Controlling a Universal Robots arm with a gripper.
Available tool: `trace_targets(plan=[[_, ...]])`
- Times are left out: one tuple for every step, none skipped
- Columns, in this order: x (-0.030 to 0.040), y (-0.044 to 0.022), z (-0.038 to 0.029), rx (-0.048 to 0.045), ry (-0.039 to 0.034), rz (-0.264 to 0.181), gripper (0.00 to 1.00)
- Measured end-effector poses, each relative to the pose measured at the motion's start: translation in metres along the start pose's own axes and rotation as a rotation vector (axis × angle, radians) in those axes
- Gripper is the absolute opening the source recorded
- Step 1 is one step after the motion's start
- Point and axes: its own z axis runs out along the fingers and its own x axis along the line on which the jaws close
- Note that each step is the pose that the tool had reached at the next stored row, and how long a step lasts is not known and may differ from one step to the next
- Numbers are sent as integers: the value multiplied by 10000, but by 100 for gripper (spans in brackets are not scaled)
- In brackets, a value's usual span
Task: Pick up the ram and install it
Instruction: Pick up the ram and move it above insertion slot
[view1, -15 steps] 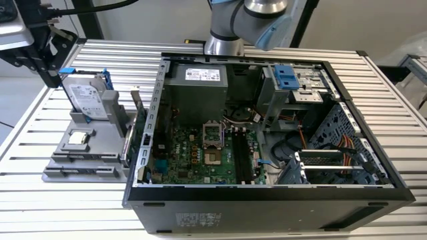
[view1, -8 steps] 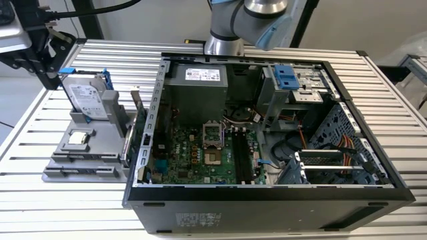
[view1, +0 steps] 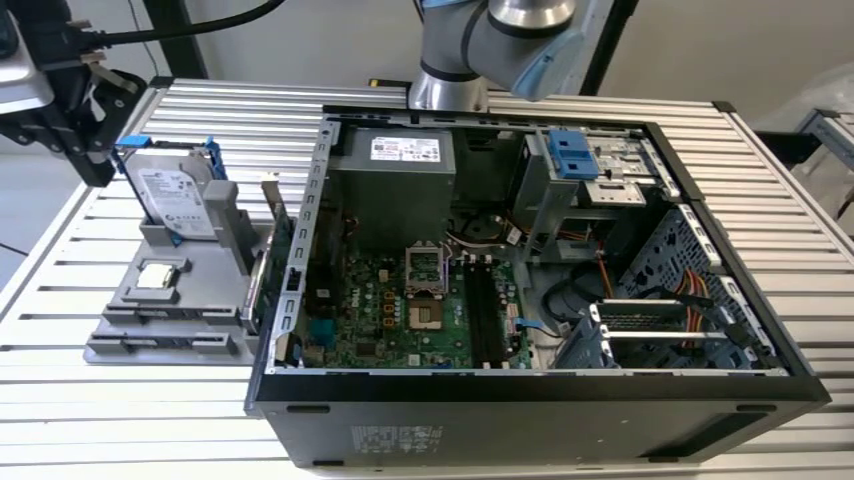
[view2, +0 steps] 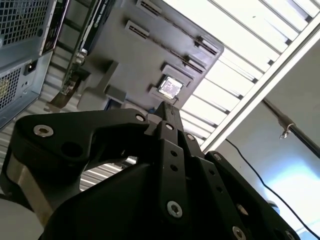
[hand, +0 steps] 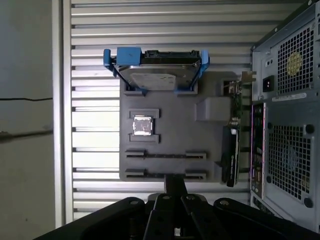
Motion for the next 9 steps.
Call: trace_targets(plan=[[2, -14, 1, 0, 1, 0, 0], [4, -26, 2, -1, 0, 1, 0], [4, -37, 3, -1, 0, 0, 0], [5, -47, 3, 0, 1, 0, 0], [6, -54, 5, 0, 1, 1, 0], [8, -57, 7, 1, 0, 1, 0], [10, -59, 8, 4, -1, 1, 0], [13, -62, 9, 9, 1, 1, 0], [16, -66, 10, 11, 1, 1, 0]])
